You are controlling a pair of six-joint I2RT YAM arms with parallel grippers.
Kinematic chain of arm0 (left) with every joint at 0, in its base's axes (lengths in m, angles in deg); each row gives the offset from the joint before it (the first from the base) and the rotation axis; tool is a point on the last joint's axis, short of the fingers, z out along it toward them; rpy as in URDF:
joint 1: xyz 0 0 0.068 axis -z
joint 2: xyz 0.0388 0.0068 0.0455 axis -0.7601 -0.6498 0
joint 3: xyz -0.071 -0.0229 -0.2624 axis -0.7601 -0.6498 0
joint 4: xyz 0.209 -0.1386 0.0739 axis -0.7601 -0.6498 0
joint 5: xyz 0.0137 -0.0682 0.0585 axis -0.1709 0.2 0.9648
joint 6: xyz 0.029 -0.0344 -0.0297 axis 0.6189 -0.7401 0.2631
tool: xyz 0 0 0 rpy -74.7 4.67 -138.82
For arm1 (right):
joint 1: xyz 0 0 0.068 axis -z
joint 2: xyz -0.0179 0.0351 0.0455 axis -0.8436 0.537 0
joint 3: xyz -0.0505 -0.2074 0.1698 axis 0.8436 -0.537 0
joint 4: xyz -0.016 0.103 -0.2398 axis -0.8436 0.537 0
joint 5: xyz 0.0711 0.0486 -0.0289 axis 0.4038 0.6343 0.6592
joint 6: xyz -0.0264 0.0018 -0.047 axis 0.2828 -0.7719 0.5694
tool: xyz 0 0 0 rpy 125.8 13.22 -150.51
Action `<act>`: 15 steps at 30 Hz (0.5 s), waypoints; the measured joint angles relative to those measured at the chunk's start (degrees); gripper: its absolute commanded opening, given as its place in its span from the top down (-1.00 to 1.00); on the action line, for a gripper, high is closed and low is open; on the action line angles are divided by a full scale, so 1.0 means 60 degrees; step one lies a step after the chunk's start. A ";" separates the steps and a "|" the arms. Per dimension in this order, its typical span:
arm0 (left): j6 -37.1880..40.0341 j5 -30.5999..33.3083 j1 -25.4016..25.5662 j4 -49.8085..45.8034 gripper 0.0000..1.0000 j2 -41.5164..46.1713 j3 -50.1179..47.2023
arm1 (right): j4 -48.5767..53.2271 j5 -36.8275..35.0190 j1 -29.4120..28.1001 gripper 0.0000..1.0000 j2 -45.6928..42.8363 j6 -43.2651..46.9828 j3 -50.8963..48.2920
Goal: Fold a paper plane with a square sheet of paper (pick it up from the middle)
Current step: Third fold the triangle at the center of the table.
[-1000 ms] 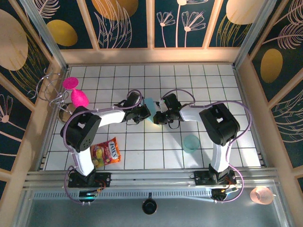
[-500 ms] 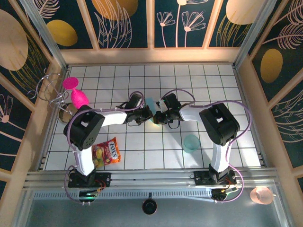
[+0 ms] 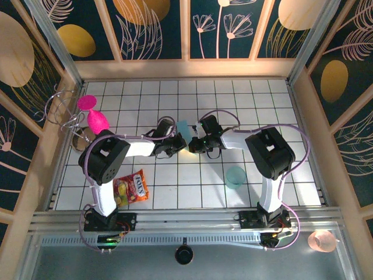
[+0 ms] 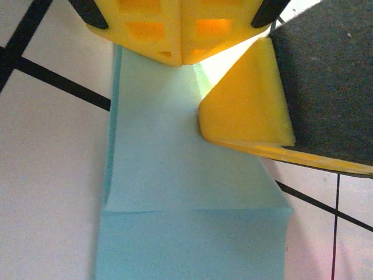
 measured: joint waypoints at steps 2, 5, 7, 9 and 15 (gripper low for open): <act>0.0076 -0.0175 -0.0240 0.0044 0.99 0.0058 -0.0113 | -0.0007 -0.0055 -0.0004 1.00 0.0000 -0.0004 0.0011; 0.0226 -0.0375 -0.0743 0.0149 0.98 0.0197 -0.0364 | -0.0036 -0.0069 -0.0004 1.00 0.0000 -0.0047 0.0007; 0.0331 -0.0466 -0.1045 0.0157 0.98 0.0284 -0.0481 | -0.0073 -0.0080 -0.0004 1.00 0.0000 -0.0117 0.0007; 0.0455 -0.0470 -0.1264 0.0124 0.98 0.0335 -0.0528 | -0.0080 -0.0084 0.0000 1.00 0.0000 -0.0193 0.0007; 0.0787 -0.0375 -0.1625 -0.0175 0.97 0.0474 -0.0528 | -0.0270 -0.0040 0.0000 1.00 -0.0004 -0.0466 -0.0062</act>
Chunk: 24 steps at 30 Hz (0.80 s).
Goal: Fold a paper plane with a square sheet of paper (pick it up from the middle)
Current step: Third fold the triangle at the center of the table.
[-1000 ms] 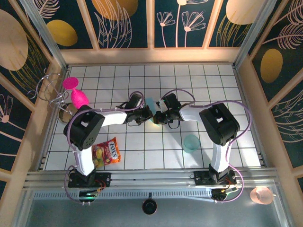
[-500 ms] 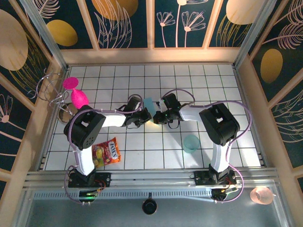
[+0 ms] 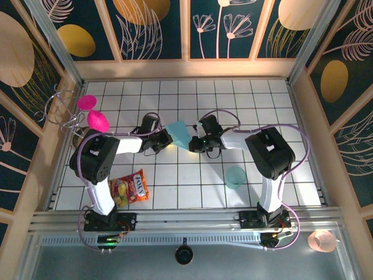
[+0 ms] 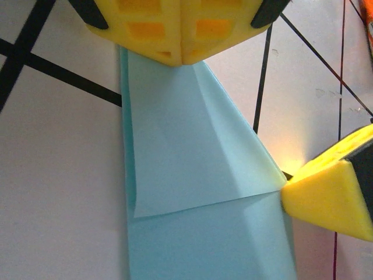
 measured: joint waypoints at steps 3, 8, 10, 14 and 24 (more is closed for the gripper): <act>0.0157 0.0284 -0.0237 -0.0299 0.93 0.0138 0.0025 | -0.0171 0.0073 0.0011 1.00 -0.0025 -0.0219 -0.0058; 0.0237 0.0681 -0.0499 -0.0750 0.80 0.0521 0.0168 | -0.0404 0.0262 0.0011 0.89 -0.0142 -0.0696 -0.0058; 0.0160 0.0648 -0.0499 -0.0736 0.67 0.0812 0.0160 | -0.0648 0.0342 0.0011 0.73 -0.0382 -0.0867 -0.0058; -0.0200 0.0408 -0.0430 -0.0375 0.54 0.1464 -0.0087 | -0.1220 0.0423 0.0015 0.43 -0.0994 -0.1038 -0.0058; -0.1632 -0.0200 0.0393 0.0984 0.30 0.1490 -0.0852 | -0.1883 0.0328 0.0317 0.44 -0.1042 -0.1286 -0.0226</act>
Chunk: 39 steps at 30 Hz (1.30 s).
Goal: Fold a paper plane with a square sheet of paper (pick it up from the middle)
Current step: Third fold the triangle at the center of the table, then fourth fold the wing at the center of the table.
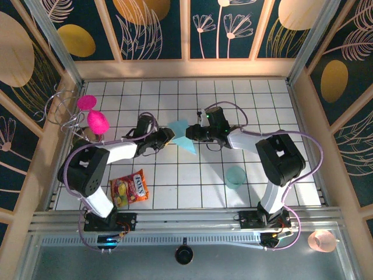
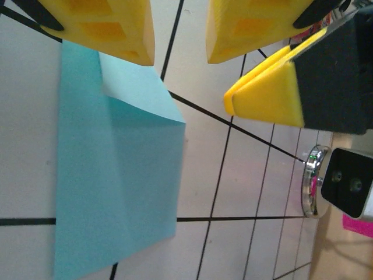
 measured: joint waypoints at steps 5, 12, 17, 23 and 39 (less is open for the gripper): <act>-0.0506 -0.0102 0.0204 0.0419 0.27 -0.0324 -0.0109 | 0.0138 -0.0040 0.0000 0.48 0.0667 0.0011 0.0135; -0.0933 -0.0062 0.0208 0.0532 0.23 -0.0539 -0.0393 | 0.0262 -0.0095 0.0018 0.51 0.1107 0.0025 0.0313; -0.1020 -0.0062 0.0208 0.0634 0.25 -0.0769 -0.0386 | 0.0291 -0.0109 0.0025 0.53 0.1264 0.0029 0.0342; -0.1177 -0.0062 0.0208 0.0780 0.48 -0.0965 -0.0350 | 0.0353 -0.0098 0.0066 0.60 0.1490 0.0029 0.0401; -0.1326 -0.0106 0.0208 0.1140 0.53 -0.1392 0.0029 | 0.0361 -0.0098 0.0073 0.63 0.1508 0.0033 0.0401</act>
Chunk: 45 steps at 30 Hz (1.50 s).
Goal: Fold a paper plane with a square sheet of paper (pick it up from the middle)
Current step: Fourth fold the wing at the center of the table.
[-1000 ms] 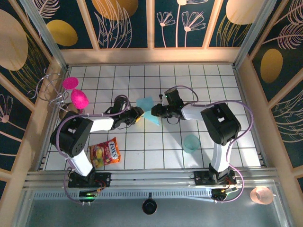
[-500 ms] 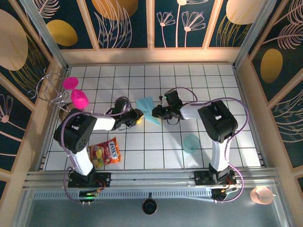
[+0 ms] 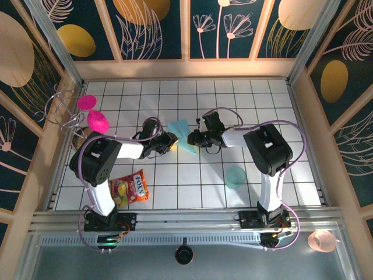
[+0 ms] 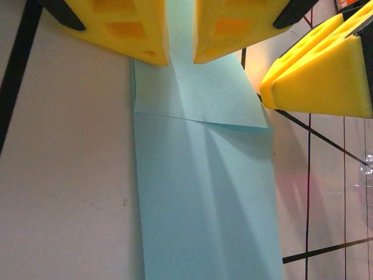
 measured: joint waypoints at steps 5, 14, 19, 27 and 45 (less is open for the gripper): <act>0.0000 0.0117 0.0000 -0.0157 0.46 -0.0066 0.0120 | 0.0000 -0.0004 0.0000 0.62 0.0000 -0.0004 0.0000; 0.0000 0.0776 0.0018 -0.0729 0.45 0.0076 0.0229 | -0.0004 0.0004 0.0000 0.62 0.0018 -0.0004 0.0000; -0.0029 0.0841 0.0018 -0.0732 0.49 0.0076 0.0226 | -0.0004 0.0018 0.0000 0.62 0.0036 0.0000 0.0004; -0.0036 0.0605 0.0018 -0.0608 0.48 0.0073 0.0226 | -0.0004 0.0029 0.0007 0.62 0.0040 -0.0004 0.0011; 0.0200 0.0798 -0.0018 -0.1359 0.38 0.0127 0.0474 | -0.0011 0.0033 0.0007 0.62 0.0040 -0.0015 0.0011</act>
